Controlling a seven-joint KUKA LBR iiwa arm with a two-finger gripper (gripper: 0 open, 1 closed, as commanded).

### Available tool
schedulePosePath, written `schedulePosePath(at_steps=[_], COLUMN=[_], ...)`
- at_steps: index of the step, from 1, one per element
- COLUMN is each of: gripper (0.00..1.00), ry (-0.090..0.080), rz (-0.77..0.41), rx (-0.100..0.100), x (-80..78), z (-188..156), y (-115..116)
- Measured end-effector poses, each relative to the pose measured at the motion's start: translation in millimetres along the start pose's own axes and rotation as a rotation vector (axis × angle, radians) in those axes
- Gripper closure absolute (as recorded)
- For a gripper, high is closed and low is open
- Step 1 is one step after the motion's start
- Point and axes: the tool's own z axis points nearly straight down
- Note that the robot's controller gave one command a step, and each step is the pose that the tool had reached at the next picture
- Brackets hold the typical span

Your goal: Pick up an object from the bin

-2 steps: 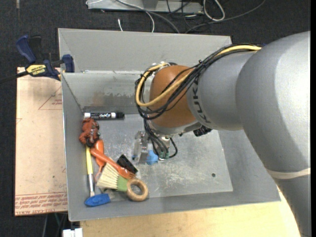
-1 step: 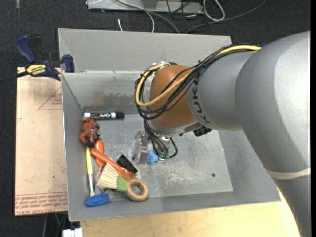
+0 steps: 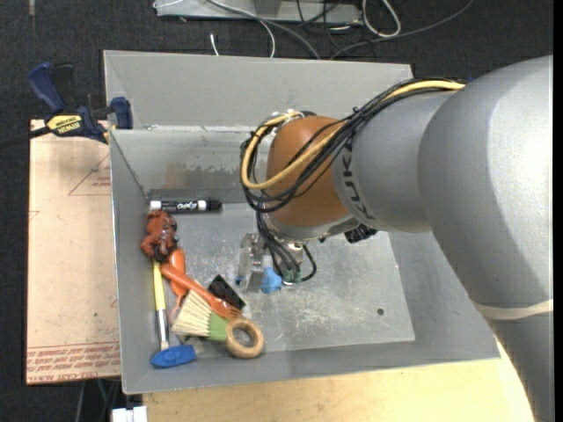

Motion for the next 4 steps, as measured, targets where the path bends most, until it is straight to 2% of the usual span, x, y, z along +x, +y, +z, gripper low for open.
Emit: schedulePosePath(at_steps=[4], gripper=[1.0], ry=[0.0], rz=[0.0], rx=[0.0], x=[-0.1], z=[0.0], y=[-0.1])
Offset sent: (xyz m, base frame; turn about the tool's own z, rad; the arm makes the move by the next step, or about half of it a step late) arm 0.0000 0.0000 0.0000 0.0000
